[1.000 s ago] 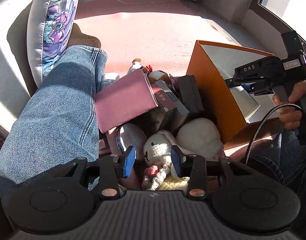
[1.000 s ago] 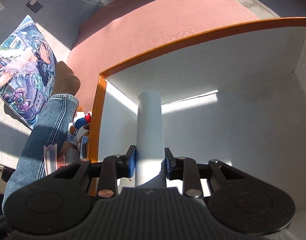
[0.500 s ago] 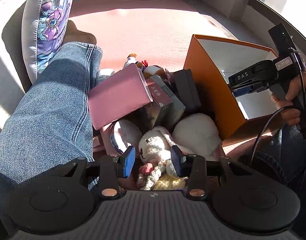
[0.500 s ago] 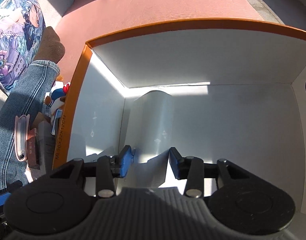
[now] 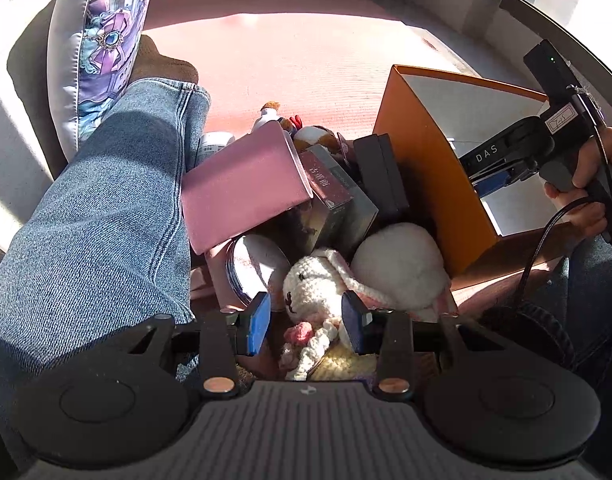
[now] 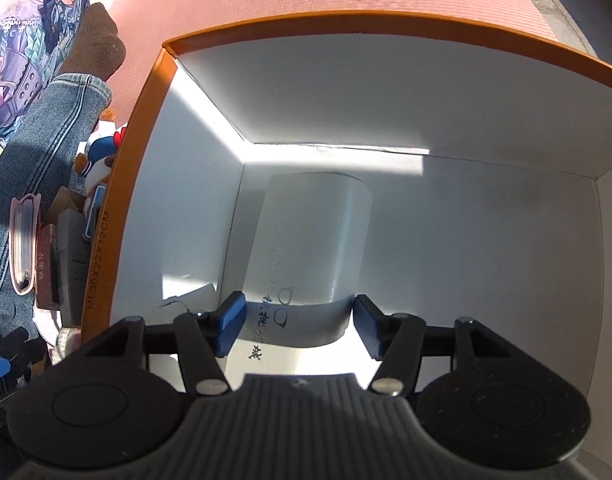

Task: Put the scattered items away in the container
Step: 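Lower the white box into the orange box and open the right gripper, then move the right tool to the striped plush while the left tool reaches the crocheted bunny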

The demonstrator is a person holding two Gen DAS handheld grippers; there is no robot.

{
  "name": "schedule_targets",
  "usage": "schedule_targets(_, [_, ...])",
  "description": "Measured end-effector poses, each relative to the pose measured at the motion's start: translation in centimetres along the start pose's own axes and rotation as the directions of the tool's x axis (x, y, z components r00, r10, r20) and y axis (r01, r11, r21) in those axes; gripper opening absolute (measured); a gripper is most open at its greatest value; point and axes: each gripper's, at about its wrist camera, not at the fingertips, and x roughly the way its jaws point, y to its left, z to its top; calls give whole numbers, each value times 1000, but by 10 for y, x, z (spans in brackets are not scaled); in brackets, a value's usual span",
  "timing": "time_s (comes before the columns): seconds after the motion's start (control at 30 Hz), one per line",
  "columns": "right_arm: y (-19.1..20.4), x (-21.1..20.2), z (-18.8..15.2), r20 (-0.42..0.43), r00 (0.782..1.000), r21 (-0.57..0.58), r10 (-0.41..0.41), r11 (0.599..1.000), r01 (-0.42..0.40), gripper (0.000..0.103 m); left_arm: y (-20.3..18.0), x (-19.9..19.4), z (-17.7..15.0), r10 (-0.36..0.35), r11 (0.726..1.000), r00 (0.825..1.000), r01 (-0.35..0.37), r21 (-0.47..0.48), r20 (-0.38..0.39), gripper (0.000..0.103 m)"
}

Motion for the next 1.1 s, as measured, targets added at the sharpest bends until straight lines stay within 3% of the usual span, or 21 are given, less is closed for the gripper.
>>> schedule_targets(0.3, [0, -2, 2, 2, 1000, -38, 24, 999, -24, 59, 1, 4, -1, 3, 1000, 1000, -3, -1, -7, 46])
schedule_targets(0.43, [0, -2, 5, -9, 995, 13, 104, 994, -104, 36, 1, 4, -2, 5, 1000, 1000, -5, -1, -9, 46])
schedule_targets(0.67, [-2, -6, 1, 12, 994, 26, 108, 994, -109, 32, 0, 5, -3, 16, 1000, 1000, -16, 3, -10, 46])
schedule_targets(0.87, [27, -49, -28, 174, 983, -128, 52, 991, -30, 33, 2, 3, -4, 1, 1000, 1000, -1, -7, -11, 46])
schedule_targets(1.1, [60, -101, -81, 392, 914, -249, 107, 969, -6, 38, -2, -6, -5, -29, 1000, 1000, 29, -8, 9, 46])
